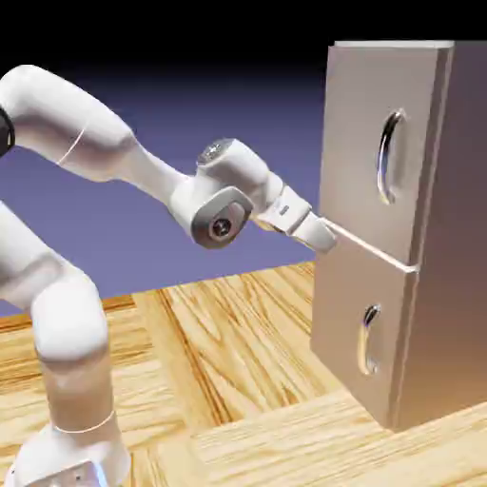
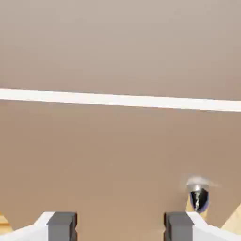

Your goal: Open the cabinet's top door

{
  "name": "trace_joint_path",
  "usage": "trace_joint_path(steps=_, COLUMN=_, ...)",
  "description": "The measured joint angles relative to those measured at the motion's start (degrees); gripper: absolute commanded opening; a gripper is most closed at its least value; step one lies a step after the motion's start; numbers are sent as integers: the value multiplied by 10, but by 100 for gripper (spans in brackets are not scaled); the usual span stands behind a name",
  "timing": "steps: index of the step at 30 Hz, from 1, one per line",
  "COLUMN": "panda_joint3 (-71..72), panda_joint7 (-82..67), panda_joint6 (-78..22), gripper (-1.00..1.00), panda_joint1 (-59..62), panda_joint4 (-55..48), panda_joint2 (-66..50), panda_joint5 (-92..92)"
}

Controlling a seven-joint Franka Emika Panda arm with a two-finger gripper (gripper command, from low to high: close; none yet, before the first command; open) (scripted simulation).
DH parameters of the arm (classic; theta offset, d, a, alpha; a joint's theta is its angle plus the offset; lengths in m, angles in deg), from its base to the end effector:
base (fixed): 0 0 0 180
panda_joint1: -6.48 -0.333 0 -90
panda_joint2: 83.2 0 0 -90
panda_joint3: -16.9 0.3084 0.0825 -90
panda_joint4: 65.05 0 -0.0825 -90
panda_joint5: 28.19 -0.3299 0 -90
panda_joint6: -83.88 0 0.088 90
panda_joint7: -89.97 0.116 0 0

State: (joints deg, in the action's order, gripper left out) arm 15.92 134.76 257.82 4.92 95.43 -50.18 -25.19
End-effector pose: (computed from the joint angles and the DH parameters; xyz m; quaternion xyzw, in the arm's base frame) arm 0.3578 0.0071 0.4852 -0.8594 0.3250 -0.3671 0.1448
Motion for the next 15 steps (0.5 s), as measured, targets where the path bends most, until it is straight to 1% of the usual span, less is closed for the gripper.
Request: trace_joint_path(steps=15, panda_joint3=-122, panda_joint7=291, panda_joint6=-7, gripper=0, panda_joint1=-108, panda_joint4=-64, panda_joint2=45, panda_joint5=374)
